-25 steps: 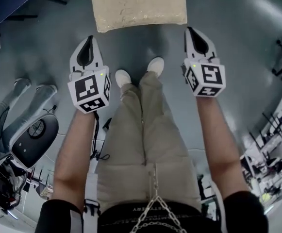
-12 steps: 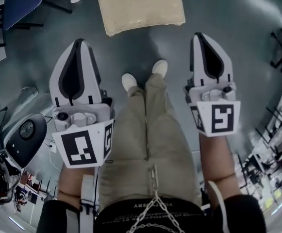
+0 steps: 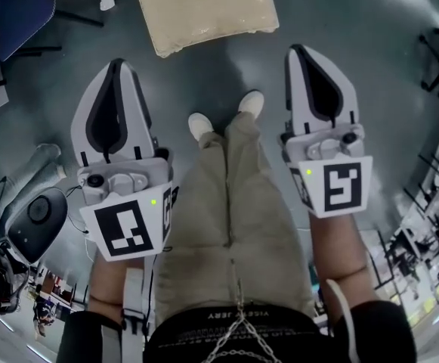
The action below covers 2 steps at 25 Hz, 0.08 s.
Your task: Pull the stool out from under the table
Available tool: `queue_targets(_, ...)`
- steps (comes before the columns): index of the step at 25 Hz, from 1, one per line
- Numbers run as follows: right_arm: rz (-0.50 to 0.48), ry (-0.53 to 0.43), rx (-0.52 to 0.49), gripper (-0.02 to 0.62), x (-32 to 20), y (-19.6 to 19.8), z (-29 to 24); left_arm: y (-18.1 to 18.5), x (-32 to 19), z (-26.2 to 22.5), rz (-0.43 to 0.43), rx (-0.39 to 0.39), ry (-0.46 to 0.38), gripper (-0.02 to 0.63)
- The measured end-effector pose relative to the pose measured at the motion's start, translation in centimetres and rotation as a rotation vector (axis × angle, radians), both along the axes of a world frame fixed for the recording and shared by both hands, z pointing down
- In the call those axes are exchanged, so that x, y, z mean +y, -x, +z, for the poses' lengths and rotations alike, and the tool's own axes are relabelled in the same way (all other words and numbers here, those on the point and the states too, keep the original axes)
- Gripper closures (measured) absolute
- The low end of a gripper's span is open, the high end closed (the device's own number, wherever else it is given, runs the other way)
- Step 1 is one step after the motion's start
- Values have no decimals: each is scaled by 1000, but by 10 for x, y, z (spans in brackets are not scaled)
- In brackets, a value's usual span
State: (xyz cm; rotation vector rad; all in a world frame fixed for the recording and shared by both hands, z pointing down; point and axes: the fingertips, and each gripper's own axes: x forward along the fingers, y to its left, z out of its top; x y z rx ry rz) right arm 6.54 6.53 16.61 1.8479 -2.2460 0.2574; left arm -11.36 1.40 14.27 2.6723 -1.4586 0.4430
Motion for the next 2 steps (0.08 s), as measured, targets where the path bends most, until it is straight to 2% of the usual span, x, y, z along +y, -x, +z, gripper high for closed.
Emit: queue_targets(2,6,22,-31,594,-4,1,5,-6,-5,3,1,-3,6,603)
